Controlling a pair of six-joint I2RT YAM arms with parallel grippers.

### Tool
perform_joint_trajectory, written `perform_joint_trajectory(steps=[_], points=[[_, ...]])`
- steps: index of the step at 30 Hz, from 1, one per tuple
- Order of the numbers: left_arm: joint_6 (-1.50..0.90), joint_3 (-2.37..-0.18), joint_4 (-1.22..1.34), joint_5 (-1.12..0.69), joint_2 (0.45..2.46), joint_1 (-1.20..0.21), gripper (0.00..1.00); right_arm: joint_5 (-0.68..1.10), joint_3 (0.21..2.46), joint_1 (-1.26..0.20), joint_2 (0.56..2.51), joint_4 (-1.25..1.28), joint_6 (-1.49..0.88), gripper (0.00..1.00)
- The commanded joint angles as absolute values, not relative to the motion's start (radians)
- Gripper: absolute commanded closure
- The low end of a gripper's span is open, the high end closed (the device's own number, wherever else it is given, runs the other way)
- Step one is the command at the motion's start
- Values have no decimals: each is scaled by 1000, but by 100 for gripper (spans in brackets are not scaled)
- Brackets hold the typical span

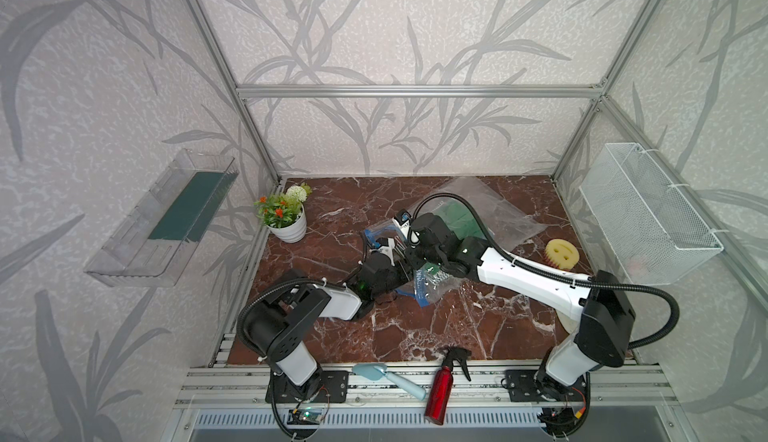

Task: Take the tank top out of the vacuum bag
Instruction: Take out the tank top from the vacuum bag.

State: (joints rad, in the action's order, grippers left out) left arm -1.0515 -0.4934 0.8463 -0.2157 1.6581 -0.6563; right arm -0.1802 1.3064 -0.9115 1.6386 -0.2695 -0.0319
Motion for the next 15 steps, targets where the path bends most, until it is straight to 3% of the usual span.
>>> perform_joint_trajectory(steps=[1, 15], points=[[-1081, -540, 898, -219, 1688, -652, 72, -161, 1287, -916, 1607, -224, -14, 100], [-1129, -687, 706, -242, 1774, -618, 58, -150, 1177, -917, 1524, -169, -23, 100]])
